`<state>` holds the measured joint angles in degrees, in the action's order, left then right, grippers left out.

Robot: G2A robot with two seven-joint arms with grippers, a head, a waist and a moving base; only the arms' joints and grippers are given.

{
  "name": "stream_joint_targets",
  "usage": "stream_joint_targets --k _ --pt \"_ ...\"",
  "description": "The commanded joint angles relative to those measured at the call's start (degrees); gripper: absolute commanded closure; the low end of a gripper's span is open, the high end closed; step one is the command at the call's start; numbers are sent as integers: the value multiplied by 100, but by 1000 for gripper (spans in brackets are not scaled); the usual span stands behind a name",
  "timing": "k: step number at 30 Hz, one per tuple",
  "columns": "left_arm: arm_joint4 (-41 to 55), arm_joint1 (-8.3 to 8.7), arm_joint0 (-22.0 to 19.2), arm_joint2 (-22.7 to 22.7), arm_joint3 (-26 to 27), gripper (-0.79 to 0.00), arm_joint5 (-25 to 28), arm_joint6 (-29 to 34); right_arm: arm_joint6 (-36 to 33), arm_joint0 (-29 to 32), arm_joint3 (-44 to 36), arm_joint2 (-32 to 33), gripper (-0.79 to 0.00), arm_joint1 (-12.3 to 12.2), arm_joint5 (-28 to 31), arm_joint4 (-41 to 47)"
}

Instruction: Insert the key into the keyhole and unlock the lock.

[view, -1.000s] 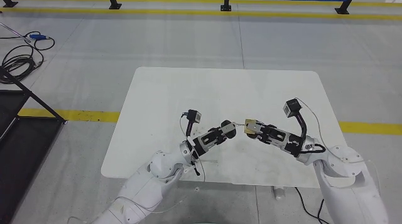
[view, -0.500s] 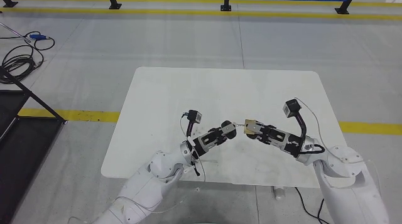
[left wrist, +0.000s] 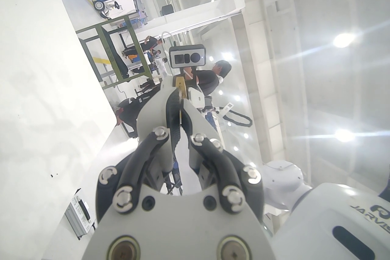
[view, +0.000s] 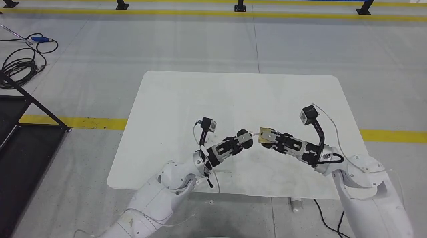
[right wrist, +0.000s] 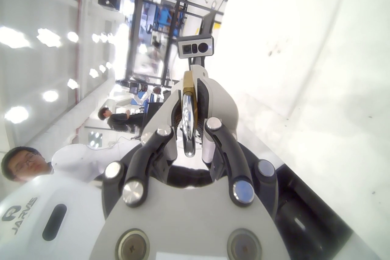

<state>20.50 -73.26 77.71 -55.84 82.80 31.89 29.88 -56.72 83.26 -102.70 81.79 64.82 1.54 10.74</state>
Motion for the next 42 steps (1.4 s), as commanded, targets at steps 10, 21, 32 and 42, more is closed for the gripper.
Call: stream_joint_targets --k 10,21,32,42 --pt "96 -20 -68 22 -115 0 -26 199 -63 -10 -19 -49 0 -51 120 -30" --pt "250 -43 -124 61 -181 0 10 426 -91 -40 13 -86 0 -98 118 35" --pt "299 -60 -145 67 -192 0 33 508 -82 -70 40 -126 0 -141 64 67" --pt "308 -68 -141 56 -183 0 32 543 -74 -89 51 -171 0 -178 35 90"
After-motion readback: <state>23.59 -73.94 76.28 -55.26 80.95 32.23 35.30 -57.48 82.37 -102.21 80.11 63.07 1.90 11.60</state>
